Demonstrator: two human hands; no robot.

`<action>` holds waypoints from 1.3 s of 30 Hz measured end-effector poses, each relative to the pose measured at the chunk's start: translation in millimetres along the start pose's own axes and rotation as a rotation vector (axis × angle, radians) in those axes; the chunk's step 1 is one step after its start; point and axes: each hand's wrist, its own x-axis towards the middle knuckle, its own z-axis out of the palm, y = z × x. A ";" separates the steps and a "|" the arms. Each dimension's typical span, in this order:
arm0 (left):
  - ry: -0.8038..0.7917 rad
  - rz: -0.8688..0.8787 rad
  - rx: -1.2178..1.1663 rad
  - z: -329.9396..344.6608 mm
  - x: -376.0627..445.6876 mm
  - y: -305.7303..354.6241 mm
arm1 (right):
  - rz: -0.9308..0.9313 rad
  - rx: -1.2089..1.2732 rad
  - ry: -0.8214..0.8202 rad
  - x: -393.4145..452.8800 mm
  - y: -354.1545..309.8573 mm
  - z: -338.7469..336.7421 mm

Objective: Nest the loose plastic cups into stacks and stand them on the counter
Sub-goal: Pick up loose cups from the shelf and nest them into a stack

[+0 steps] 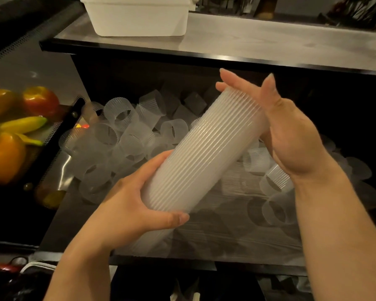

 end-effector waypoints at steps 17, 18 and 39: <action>0.355 -0.017 -0.145 -13.8 4.4 -17.1 | 0.158 0.404 0.573 51.5 51.5 49.1; 0.410 -0.007 -0.156 -14.8 4.7 -19.3 | 0.244 0.297 0.504 54.7 65.4 58.9; 0.513 -0.094 -0.216 -21.7 -0.7 -37.8 | 0.382 -0.837 -0.091 57.7 162.9 132.4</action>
